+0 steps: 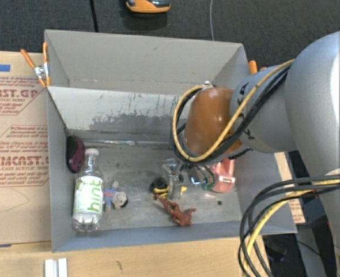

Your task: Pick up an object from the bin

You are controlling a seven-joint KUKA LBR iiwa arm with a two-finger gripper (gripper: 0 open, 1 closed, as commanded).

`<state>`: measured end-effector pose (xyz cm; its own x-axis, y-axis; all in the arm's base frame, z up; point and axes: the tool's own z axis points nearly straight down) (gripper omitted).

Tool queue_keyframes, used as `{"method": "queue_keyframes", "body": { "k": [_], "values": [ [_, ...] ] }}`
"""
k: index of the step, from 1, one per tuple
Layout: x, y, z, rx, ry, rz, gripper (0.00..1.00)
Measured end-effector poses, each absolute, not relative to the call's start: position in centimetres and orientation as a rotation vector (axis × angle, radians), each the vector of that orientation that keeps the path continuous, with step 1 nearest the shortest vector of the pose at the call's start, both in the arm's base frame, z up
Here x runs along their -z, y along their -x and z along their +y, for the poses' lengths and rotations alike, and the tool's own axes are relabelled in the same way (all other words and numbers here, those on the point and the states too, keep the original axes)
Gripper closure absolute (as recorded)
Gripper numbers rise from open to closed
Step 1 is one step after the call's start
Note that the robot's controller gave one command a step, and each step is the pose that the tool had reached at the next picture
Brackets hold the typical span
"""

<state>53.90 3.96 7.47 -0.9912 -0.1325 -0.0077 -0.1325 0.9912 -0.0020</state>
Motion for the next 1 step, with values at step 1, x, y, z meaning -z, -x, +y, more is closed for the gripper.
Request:
{"method": "queue_keyframes", "body": {
  "k": [1],
  "values": [
    [-7.39, -54.08, 4.95, 0.008, 0.192, 3.129, 1.0]
  ]
}}
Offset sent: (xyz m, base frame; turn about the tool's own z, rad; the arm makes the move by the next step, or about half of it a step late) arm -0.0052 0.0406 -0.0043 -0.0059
